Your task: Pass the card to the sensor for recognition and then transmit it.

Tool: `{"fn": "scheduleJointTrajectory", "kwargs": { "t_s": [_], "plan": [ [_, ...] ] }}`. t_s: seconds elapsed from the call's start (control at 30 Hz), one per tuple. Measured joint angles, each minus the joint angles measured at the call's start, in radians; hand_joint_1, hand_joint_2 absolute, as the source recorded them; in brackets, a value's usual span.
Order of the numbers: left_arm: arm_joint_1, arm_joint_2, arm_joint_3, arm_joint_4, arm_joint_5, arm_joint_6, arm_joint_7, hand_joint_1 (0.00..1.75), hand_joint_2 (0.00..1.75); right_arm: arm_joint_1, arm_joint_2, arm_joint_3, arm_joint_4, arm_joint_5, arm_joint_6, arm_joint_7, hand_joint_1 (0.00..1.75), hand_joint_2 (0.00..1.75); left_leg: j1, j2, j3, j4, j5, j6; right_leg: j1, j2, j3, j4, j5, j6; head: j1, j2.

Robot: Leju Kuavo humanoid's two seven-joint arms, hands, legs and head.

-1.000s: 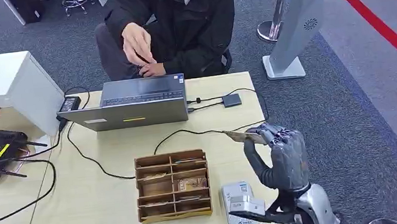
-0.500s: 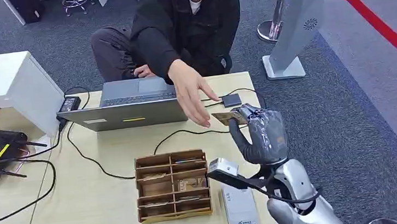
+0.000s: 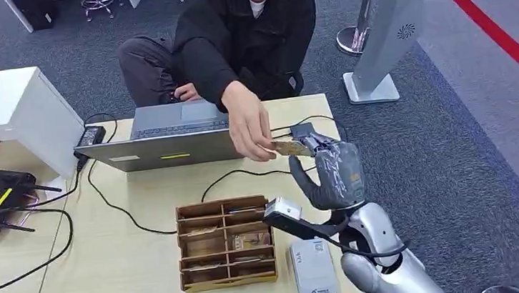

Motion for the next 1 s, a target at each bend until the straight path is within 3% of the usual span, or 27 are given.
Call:
{"fn": "scheduleJointTrajectory", "kwargs": {
  "t_s": [0.27,0.5,1.0],
  "plan": [
    [-0.002,0.0,0.0,0.0,0.002,-0.004,-0.001,0.0,0.0,0.002,0.0,0.019,-0.003,-0.02,0.019,-0.01,0.0,0.0,0.0,0.0,0.0,0.0,0.0,0.0,0.0,0.0,0.0,0.0,0.0,0.0,0.0,0.0],
    [-0.001,0.0,0.0,0.0,0.01,-0.001,-0.009,0.0,0.0,0.046,-0.002,0.032,-0.044,-0.054,-0.007,-0.048,0.0,0.0,0.0,0.0,0.0,0.0,0.0,0.0,0.0,0.0,0.0,0.0,0.0,0.0,0.0,0.0],
    [0.013,0.001,0.026,0.0,0.041,0.021,-0.047,0.0,0.0,0.27,-0.042,0.035,-0.169,-0.217,-0.112,-0.224,0.0,0.0,0.0,0.0,0.0,0.0,0.0,0.0,0.0,0.0,-0.001,0.0,-0.001,0.0,0.0,0.0]
  ]
}}
